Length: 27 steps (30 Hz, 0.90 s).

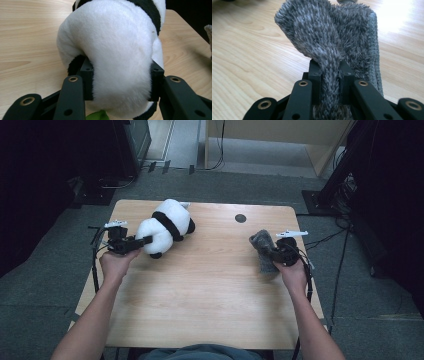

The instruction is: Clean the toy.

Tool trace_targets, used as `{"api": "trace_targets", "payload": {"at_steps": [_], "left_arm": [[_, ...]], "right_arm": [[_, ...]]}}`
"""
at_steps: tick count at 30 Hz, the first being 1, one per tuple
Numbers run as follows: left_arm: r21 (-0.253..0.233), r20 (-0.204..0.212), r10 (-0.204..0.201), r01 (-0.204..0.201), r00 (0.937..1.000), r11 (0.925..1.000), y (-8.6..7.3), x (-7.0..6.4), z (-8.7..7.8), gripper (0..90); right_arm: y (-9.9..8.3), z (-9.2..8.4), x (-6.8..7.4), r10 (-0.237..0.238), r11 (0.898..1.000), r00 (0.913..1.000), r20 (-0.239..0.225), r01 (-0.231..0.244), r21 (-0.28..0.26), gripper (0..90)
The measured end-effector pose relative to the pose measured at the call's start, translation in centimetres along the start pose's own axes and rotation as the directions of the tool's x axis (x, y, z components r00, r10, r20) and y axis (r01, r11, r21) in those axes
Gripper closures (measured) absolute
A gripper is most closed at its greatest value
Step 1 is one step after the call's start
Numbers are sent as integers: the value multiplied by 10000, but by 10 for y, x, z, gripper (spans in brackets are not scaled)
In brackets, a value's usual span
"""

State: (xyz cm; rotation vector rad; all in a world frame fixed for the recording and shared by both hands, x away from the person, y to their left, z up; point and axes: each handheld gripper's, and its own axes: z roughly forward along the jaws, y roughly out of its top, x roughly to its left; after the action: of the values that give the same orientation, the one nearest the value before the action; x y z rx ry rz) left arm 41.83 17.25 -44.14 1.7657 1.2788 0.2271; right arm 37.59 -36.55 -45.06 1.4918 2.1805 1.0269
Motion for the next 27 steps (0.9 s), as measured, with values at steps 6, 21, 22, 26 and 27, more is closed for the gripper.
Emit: {"api": "trace_targets", "payload": {"at_steps": [6,21,22,26,27], "left_arm": [[276,-281,-194,201,9994,9994,-4,13,4,544],[-50,-409,29,-31,9992,10000,-12,30,5,446],[-62,-418,60,-62,9991,10000,-12,30,5,410],[-65,-232,-72,71,9997,10000,-12,33,5,279],[-83,-202,-119,117,9997,9999,-11,33,5,255]], "right_arm": [[-6,10,-19,388,9986,9987,324,-400,345,776],[-19,34,-34,912,9906,9947,483,-955,974,726],[-19,35,-35,927,9905,9945,494,-971,974,723],[-20,36,-35,963,9907,9942,475,-1004,920,653],[-20,36,-36,1071,9896,9932,448,-1109,920,611]]}}
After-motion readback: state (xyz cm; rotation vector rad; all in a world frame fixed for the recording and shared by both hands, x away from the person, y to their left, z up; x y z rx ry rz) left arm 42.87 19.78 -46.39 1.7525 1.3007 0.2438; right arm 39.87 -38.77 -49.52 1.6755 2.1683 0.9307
